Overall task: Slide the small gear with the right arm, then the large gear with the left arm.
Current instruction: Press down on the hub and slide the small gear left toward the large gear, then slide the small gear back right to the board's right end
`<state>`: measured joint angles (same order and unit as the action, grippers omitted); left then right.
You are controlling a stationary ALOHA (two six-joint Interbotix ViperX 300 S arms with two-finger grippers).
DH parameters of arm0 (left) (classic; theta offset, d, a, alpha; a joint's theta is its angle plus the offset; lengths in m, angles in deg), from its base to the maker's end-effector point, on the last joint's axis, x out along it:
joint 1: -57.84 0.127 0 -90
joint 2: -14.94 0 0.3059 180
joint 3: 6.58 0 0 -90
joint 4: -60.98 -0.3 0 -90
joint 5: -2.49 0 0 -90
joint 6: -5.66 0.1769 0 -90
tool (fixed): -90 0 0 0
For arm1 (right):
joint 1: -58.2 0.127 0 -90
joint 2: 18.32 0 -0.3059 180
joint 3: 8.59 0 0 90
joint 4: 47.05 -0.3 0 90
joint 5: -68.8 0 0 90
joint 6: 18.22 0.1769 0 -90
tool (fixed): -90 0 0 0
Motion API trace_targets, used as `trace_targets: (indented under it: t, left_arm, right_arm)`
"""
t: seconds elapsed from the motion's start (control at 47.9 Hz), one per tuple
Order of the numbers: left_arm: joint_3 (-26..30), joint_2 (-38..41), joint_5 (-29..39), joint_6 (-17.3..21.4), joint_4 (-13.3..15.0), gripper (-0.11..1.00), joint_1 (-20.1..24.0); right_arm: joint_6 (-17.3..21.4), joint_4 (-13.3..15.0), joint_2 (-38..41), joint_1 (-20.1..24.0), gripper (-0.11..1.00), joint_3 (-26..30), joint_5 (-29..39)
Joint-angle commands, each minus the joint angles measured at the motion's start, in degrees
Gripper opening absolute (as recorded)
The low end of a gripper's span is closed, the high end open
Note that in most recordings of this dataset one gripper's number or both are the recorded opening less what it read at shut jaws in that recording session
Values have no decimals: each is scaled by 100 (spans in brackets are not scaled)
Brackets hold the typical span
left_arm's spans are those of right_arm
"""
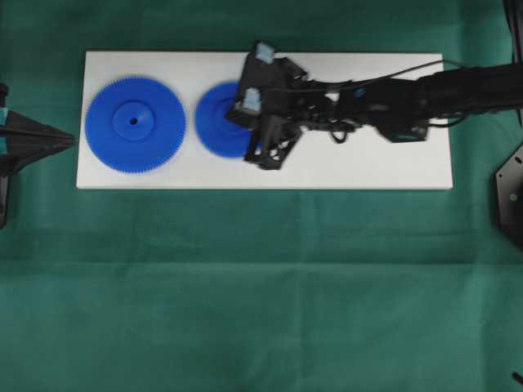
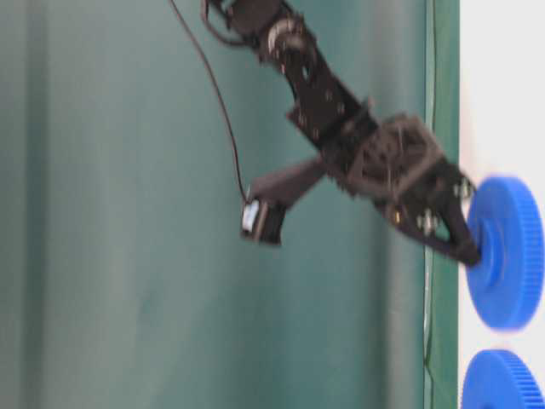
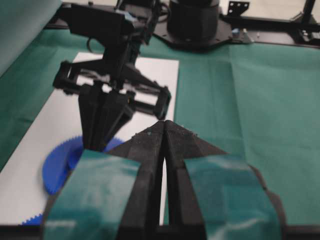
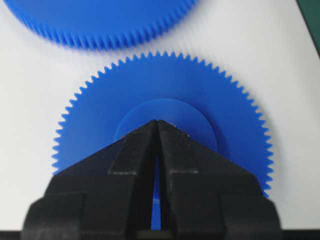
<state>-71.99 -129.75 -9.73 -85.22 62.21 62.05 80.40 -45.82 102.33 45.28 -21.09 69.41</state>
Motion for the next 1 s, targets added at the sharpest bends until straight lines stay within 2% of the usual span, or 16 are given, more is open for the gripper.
trace_targets:
  t: [0.0, 0.209, 0.98]
  left_arm:
    - [18, -70, 18, 0, 9, -1, -18]
    - [-44, -237, 158, 0, 0, -1, -18]
    - [-62, -202, 211, -9, 0, -1, -18]
  right_arm:
    - [9, 35, 193, 158, 52, 185, 149]
    - [9, 79, 264, 185, 52, 413, 141]
    - [9, 158, 290, 185, 53, 360, 149]
